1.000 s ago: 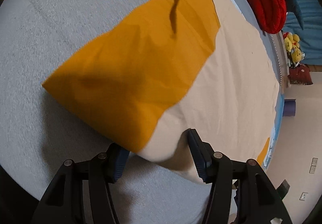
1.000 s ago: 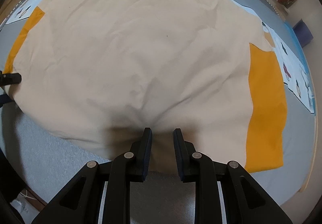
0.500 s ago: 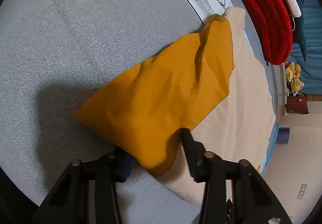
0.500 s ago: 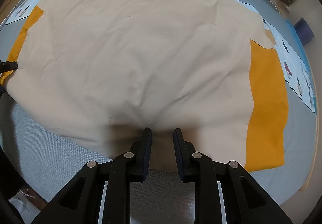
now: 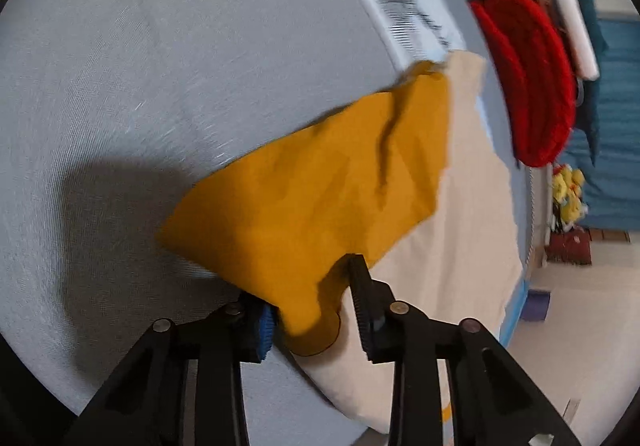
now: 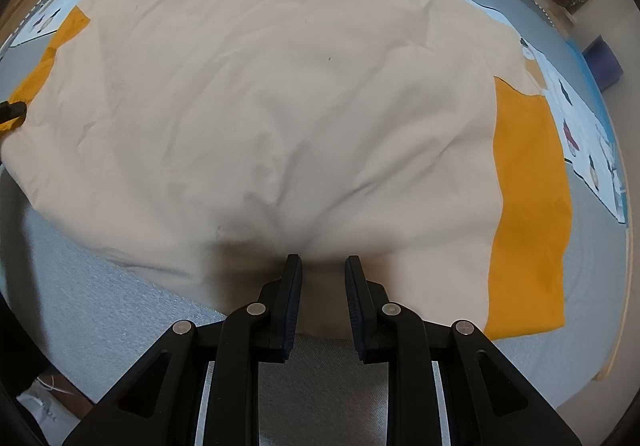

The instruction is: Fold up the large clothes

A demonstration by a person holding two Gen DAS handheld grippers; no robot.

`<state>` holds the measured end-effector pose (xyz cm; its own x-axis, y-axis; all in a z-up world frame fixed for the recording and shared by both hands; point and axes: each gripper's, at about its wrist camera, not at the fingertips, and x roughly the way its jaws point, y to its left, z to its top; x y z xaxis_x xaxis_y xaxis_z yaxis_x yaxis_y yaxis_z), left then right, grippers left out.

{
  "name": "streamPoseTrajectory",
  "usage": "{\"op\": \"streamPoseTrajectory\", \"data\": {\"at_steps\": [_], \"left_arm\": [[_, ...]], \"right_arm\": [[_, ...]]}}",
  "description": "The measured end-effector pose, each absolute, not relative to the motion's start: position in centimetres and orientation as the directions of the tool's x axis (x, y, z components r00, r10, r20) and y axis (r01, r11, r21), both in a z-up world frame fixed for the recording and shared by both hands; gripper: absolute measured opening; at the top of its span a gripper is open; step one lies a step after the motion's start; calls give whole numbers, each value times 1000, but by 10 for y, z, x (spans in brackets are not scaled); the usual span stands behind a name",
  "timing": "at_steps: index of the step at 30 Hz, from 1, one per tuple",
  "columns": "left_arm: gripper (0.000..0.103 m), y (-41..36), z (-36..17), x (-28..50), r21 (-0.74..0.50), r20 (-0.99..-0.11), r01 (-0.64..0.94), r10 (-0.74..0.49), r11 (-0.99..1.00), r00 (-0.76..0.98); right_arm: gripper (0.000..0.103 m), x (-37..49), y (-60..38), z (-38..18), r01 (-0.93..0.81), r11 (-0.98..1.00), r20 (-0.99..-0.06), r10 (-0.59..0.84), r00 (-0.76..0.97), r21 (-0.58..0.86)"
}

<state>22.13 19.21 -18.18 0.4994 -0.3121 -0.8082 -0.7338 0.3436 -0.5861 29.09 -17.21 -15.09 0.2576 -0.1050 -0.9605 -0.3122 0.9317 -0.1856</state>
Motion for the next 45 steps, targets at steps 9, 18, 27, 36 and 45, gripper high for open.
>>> {"op": "streamPoseTrajectory", "data": {"at_steps": [9,18,27,36,45], "left_arm": [[34,190,-189,226,-563,-824,-756,-294,333,484],[7,184,-159,223,-588,-807,-699,-229,408,545],[6,172,-127,231,-569,-794,-607,-181,554,580],[5,167,-111,233,-574,-772,-544,-183,612,609],[2,162,-81,227,-571,-735,-455,-177,683,655]], "right_arm": [[24,286,-176,-147,-301,940,-962,-84,260,-163],[24,287,-184,-107,-197,979,-916,31,399,-52],[24,286,-151,-118,-193,980,-912,30,410,-54],[24,298,-139,-150,-127,987,-944,-56,325,-102],[24,296,-129,-146,-101,983,-937,-110,332,-151]]}}
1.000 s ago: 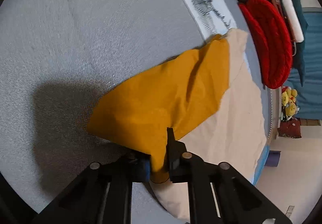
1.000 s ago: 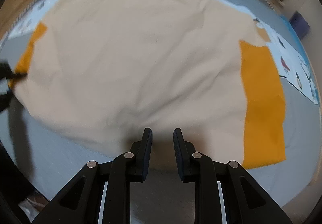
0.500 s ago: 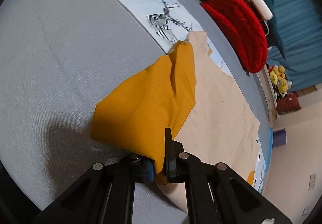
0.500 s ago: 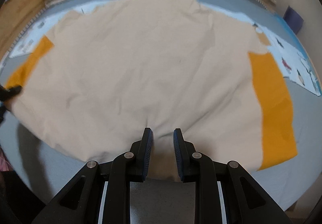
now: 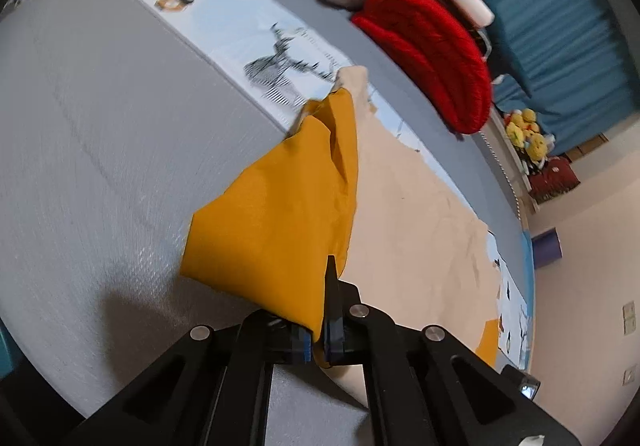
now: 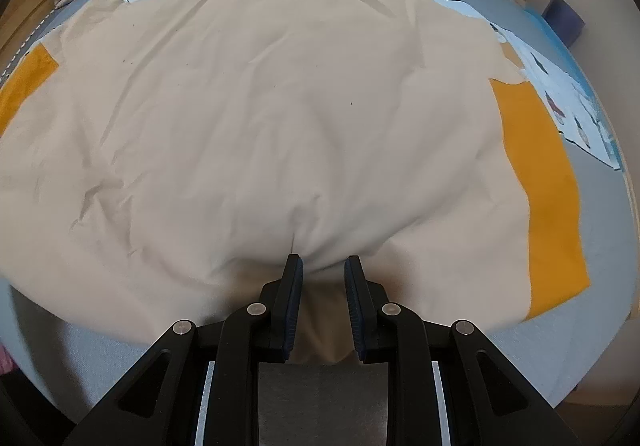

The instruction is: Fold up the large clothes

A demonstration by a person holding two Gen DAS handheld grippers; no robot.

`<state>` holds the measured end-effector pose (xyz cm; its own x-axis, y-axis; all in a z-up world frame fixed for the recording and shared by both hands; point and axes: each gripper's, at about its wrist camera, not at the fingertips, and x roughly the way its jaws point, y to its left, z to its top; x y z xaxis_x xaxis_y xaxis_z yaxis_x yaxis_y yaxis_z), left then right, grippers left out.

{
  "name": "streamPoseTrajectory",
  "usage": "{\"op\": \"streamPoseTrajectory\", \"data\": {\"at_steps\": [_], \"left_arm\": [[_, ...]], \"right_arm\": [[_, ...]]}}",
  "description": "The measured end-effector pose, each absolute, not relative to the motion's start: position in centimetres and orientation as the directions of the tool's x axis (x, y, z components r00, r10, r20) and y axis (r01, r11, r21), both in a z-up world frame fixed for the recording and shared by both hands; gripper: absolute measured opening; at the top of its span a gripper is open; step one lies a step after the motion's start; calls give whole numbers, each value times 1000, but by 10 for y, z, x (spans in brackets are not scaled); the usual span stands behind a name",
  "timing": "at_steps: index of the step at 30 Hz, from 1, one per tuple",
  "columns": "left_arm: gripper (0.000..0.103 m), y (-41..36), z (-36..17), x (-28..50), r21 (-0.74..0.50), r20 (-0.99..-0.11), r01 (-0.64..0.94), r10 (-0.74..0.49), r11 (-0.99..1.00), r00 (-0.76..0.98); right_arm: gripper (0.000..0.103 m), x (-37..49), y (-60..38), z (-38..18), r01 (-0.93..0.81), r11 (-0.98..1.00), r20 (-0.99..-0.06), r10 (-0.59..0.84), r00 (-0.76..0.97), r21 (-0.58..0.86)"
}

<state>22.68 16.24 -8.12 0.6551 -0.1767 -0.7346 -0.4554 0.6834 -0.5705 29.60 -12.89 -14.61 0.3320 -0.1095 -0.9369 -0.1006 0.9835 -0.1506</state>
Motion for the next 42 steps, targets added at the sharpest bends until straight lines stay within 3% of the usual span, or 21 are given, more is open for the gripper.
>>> {"op": "streamPoseTrajectory", "data": {"at_steps": [5,9,13,20,28,32,35,38,40,42], "left_arm": [[2,167,-54,221,-569,-698,-416,-149,709,701],[2,171,-39,220,-533,-708,-421,-114,734,697],[2,143,-20,226,-407,-714,-356,-49,841,699],[1,25,9,243,-173,-648,-133,-11,976,762],[1,-179,7,243,93,-626,264,-150,960,765],[3,-263,-33,251,89,-760,464,-241,881,604],[15,-291,-64,249,10,-875,581,-274,814,399],[19,-277,-52,235,-34,-881,600,-307,800,359],[29,-247,-35,229,-104,-867,590,-363,801,340],[29,-217,-18,225,-134,-853,563,-385,815,354]], "right_arm": [[24,290,-139,-111,-117,990,-920,-32,391,-84],[24,285,-169,-49,-159,985,-836,32,547,-66],[36,280,-226,-5,-151,985,-754,35,656,-85],[37,282,-344,9,-51,995,-735,-25,677,-81],[37,259,-434,19,29,1000,-722,-21,692,-2],[37,253,-457,24,51,997,-713,-1,701,49],[37,250,-469,26,55,992,-713,45,699,117],[42,249,-473,25,40,985,-716,93,692,166],[44,248,-470,25,10,983,-719,126,684,182],[46,249,-466,25,-15,982,-718,147,681,188]]}}
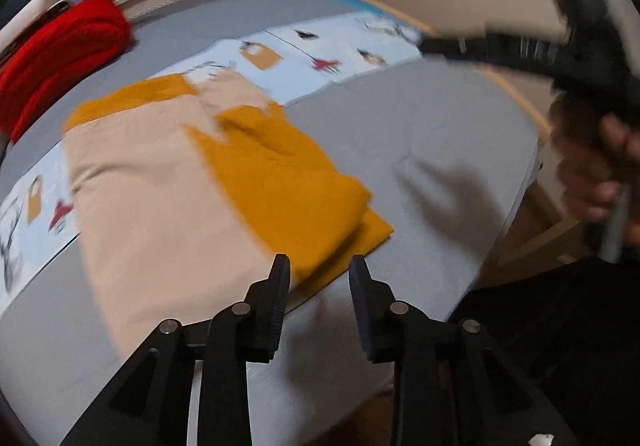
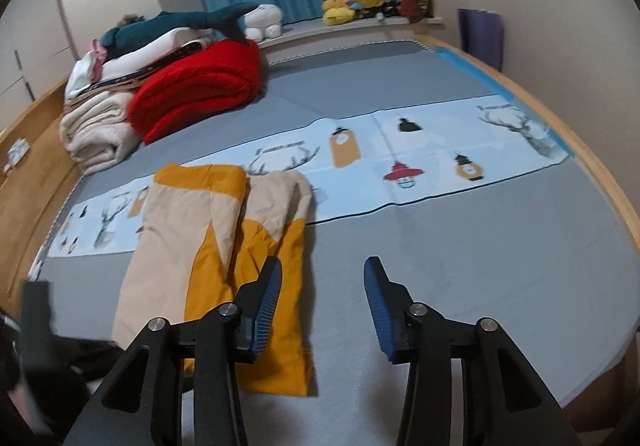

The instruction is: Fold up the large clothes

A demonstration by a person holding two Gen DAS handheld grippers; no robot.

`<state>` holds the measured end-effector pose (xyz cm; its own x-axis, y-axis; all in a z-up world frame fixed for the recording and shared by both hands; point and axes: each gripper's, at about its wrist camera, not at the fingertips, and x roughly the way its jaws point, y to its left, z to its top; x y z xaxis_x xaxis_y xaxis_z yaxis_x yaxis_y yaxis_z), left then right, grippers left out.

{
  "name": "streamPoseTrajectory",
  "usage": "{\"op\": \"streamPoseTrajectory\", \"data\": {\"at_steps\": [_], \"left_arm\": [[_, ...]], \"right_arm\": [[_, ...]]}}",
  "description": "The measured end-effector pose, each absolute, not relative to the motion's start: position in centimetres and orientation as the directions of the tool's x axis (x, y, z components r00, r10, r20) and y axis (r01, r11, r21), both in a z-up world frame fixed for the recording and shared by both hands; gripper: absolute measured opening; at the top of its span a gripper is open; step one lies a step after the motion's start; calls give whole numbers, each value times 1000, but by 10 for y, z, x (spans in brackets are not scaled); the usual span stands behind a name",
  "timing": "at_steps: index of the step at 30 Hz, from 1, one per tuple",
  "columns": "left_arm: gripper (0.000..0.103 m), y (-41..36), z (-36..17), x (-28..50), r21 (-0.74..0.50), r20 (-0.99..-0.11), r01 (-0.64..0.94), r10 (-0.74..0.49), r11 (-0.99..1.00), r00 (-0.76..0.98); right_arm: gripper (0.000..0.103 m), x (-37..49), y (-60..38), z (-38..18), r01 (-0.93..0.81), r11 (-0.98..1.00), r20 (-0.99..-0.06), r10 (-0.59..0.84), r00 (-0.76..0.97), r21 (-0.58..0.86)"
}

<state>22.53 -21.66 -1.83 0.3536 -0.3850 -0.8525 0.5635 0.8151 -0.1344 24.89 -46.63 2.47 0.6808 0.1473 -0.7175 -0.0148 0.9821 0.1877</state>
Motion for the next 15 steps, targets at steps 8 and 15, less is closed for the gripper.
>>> {"op": "streamPoseTrajectory", "data": {"at_steps": [8,15], "left_arm": [[33,-100,-12,242,-74,-812,388,-281,919,511],[32,-46,-49,254,-203,-837,167,-259,965,481]], "right_arm": [[51,263,-423,5,-81,955,-761,278,586,286],[51,285,-383,-36,-103,964,-854,266,447,246]]}}
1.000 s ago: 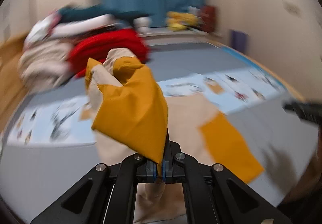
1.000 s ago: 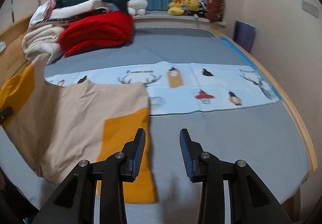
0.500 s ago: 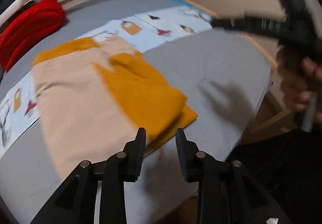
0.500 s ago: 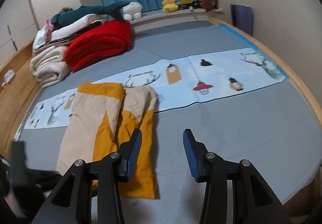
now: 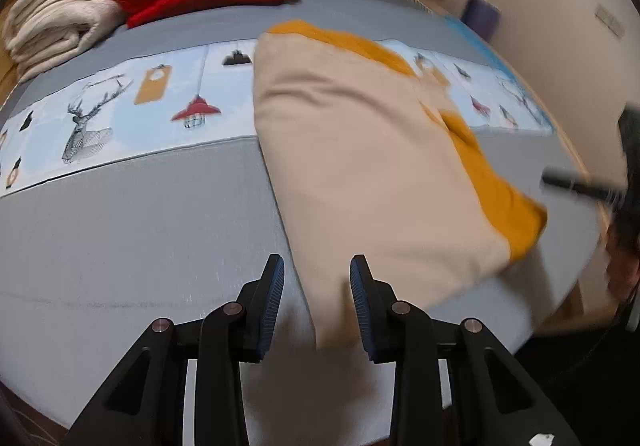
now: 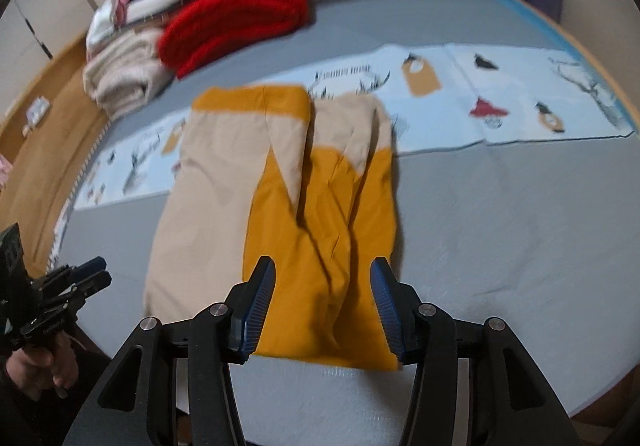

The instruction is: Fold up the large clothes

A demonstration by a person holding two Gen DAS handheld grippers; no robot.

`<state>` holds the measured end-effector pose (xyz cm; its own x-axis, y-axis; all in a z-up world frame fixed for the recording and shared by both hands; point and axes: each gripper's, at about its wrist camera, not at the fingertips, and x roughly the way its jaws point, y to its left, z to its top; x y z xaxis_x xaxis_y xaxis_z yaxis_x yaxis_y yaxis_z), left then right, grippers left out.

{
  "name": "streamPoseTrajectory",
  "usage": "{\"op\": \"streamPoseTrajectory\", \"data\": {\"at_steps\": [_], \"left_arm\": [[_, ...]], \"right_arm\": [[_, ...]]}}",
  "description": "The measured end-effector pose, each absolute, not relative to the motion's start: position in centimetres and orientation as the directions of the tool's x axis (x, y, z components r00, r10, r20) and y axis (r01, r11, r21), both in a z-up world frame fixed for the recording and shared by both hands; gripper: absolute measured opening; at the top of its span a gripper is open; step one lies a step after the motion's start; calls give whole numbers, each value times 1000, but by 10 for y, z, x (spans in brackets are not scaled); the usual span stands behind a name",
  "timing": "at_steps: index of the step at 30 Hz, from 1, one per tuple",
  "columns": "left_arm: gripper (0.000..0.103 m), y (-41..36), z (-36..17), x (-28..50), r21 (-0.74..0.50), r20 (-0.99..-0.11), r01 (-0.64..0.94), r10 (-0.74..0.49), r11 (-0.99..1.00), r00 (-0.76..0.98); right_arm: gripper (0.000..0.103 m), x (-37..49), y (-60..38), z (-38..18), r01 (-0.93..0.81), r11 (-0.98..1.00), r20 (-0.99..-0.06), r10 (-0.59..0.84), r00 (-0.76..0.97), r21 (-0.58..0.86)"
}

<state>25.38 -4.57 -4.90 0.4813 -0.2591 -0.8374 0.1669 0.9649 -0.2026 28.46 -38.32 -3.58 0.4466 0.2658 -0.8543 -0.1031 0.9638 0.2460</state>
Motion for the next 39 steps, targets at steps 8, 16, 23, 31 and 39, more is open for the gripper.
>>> {"op": "streamPoseTrajectory", "data": {"at_steps": [8,16,23,31,39], "left_arm": [[33,-52,-60,268,-257,-850,127,-287,958,441],[37,-53,-67,278,-348,-837,104,-358,932,414],[42,-79,-96,285,-341,-887,147,-370,929,277],[49,-83,-128,286,-309,-935,126,-325,943,142],[49,-87,-129,286,-382,-921,153,-389,911,18]], "right_arm": [[36,292,-356,-80,-103,983,-936,177,305,152],[3,265,-368,-24,-127,943,-802,328,499,306],[2,264,-409,-66,0,987,-908,146,391,159],[2,271,-414,-138,11,1000,-984,17,177,19],[13,286,-457,-93,159,968,-904,116,411,196]]}}
